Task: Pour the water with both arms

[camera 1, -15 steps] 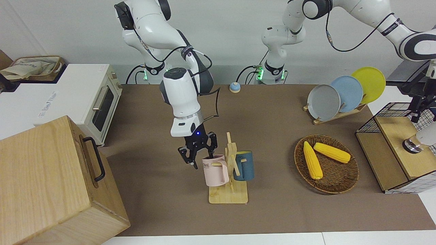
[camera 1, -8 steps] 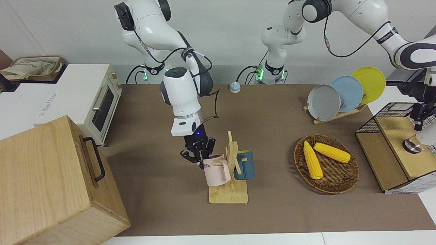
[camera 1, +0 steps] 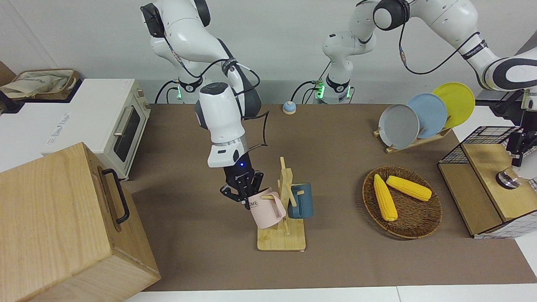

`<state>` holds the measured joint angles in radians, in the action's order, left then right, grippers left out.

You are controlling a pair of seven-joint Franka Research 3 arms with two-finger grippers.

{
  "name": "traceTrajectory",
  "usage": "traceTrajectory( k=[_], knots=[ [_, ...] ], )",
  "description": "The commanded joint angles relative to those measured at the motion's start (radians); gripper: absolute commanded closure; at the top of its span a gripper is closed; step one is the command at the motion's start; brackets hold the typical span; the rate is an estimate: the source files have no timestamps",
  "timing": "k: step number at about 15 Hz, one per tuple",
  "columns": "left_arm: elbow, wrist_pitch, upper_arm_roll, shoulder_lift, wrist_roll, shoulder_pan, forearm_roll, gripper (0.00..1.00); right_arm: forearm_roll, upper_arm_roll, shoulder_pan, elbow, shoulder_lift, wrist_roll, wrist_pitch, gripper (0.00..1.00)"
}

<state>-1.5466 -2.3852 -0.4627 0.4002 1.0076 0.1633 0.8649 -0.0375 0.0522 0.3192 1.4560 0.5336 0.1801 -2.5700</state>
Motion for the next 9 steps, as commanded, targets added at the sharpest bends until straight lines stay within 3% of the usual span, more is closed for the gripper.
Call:
traceTrajectory(
  k=[1, 6, 9],
  knots=[
    [0.046, -0.012, 0.082, 0.028, 0.028, 0.082, 0.026, 0.3, 0.024, 0.012, -0.035, -0.029, -0.001, -0.034, 0.025, 1.0],
    [0.046, -0.037, 0.084, 0.034, 0.017, 0.074, 0.025, 0.92, 0.106, 0.005, -0.057, -0.031, -0.033, -0.088, 0.076, 1.0],
    [0.069, -0.04, 0.082, 0.031, 0.014, 0.073, 0.014, 0.97, 0.113, 0.006, -0.106, -0.031, -0.063, -0.083, 0.138, 1.0]
  ],
)
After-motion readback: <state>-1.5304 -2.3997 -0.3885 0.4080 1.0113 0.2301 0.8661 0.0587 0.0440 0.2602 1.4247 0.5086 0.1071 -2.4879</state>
